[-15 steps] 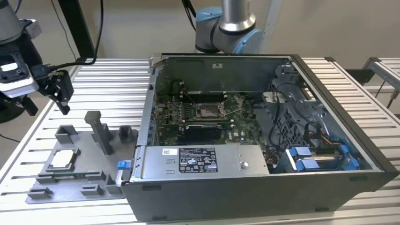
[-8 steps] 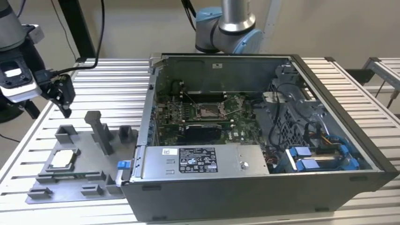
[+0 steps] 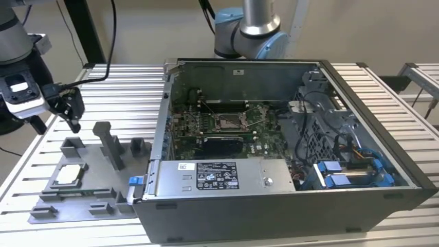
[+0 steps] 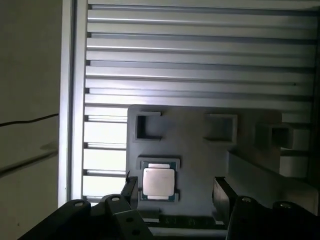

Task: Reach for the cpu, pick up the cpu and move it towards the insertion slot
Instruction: 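Pick up the cpu and move it towards the insertion slot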

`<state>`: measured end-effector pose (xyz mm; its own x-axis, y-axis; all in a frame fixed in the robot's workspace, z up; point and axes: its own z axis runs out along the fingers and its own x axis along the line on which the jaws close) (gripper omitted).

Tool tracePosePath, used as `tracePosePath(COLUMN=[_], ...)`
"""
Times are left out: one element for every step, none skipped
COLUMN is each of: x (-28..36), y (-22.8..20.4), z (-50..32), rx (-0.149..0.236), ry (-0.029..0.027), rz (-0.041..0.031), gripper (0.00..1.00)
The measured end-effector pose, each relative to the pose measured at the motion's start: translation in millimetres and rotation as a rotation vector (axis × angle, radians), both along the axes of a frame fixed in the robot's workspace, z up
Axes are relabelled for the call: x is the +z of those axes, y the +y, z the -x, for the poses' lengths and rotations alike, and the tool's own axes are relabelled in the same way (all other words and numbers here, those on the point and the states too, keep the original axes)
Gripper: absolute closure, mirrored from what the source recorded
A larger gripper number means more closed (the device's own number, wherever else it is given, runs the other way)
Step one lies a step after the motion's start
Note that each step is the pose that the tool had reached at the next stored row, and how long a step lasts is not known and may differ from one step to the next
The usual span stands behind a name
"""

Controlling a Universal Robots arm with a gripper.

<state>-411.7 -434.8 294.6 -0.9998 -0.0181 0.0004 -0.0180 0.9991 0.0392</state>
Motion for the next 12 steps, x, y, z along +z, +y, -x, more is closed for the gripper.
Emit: tracePosePath(x=[-1.7, -3.6, -5.4, -7.2, -8.8, -10.8, -12.6, -14.4, -16.0, -17.8, -19.3, -20.9], y=[-0.2, -0.4, -0.8, -1.5, -2.2, -2.8, -3.4, -4.0, -4.8, -5.7, -6.6, -7.6], z=[0.2, 0.6, 1.1, 1.6, 1.9, 2.2, 2.4, 2.6, 2.8, 3.0, 3.0, 3.1], rx=[0.0, 0.0, 0.0, 0.0, 0.0, 0.0, 0.0, 0.0, 0.0, 0.0, 0.0, 0.0], ry=[0.0, 0.0, 0.0001, 0.0002, 0.0002, 0.0001, 0.0, 0.0, 0.0002, 0.0001, 0.0001, 0.0001], rz=[0.0, 0.0, 0.0, 0.0001, 0.0002, 0.0, 0.0, 0.0, 0.0001, 0.0, 0.0, 0.0], gripper=[0.0, 0.0, 0.0, 0.0, 0.0, 0.0, 0.0, 0.0, 0.0, 0.0, 0.0, 0.0])
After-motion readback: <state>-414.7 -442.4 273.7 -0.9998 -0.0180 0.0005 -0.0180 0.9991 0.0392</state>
